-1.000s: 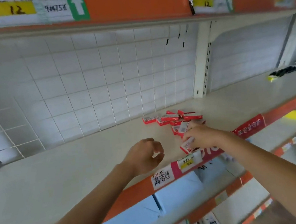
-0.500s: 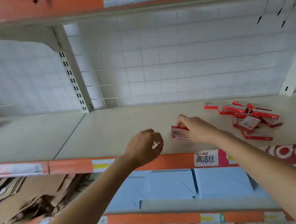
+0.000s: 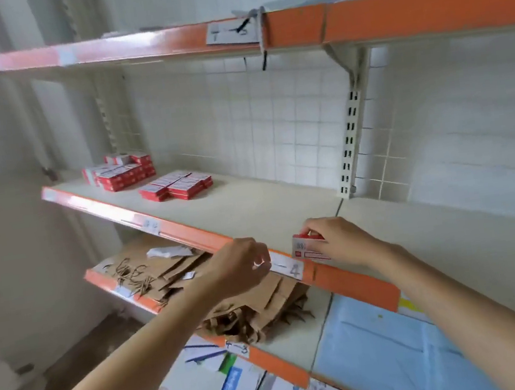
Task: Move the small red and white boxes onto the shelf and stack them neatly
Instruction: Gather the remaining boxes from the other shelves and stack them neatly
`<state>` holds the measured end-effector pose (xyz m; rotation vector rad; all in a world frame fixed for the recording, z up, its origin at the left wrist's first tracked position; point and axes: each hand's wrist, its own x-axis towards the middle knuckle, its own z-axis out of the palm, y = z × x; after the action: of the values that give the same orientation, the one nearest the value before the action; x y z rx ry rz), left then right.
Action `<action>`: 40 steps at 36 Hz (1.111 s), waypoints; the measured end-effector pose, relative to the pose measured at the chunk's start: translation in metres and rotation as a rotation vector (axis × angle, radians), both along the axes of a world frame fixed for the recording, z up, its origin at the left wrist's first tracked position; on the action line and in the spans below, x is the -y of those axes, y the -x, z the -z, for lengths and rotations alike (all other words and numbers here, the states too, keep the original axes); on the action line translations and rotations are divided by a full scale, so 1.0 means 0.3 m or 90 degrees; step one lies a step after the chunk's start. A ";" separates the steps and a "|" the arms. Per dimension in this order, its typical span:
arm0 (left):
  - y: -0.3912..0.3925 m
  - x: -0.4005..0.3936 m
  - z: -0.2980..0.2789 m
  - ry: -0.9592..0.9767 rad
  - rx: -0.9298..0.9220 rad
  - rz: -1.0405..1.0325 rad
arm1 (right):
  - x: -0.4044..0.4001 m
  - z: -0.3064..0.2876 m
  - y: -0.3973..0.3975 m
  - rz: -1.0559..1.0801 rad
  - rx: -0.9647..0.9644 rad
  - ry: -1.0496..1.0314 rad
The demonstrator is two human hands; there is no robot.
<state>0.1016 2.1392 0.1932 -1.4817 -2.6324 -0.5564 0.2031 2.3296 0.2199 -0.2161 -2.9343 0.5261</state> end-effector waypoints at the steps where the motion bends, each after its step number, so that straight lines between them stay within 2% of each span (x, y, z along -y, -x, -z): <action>1: 0.043 0.055 0.002 -0.004 0.003 -0.013 | 0.046 0.005 0.056 -0.016 -0.005 0.007; 8: 0.245 0.341 0.013 -0.008 0.015 -0.067 | 0.296 0.034 0.351 -0.090 0.022 0.025; 14: 0.380 0.415 0.033 -0.014 -0.004 -0.102 | 0.350 0.016 0.544 -0.117 0.003 0.031; 23: 0.609 0.357 0.005 -0.002 -0.023 -0.147 | 0.249 0.033 0.888 -0.080 -0.032 0.089; 28: 0.768 0.290 -0.025 -0.002 -0.004 -0.140 | 0.190 0.102 1.048 -0.028 0.010 0.114; 31: 0.828 0.237 -0.011 0.004 0.009 -0.129 | 0.166 0.182 1.082 0.011 0.025 0.100; 40: 0.961 0.074 0.068 -0.017 0.070 -0.027 | 0.116 0.241 1.077 0.037 -0.085 0.207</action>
<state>-0.1868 2.1170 0.1726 -1.4231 -2.7200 -0.6847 -0.1200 2.2949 0.1475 -0.2892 -2.6911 0.9670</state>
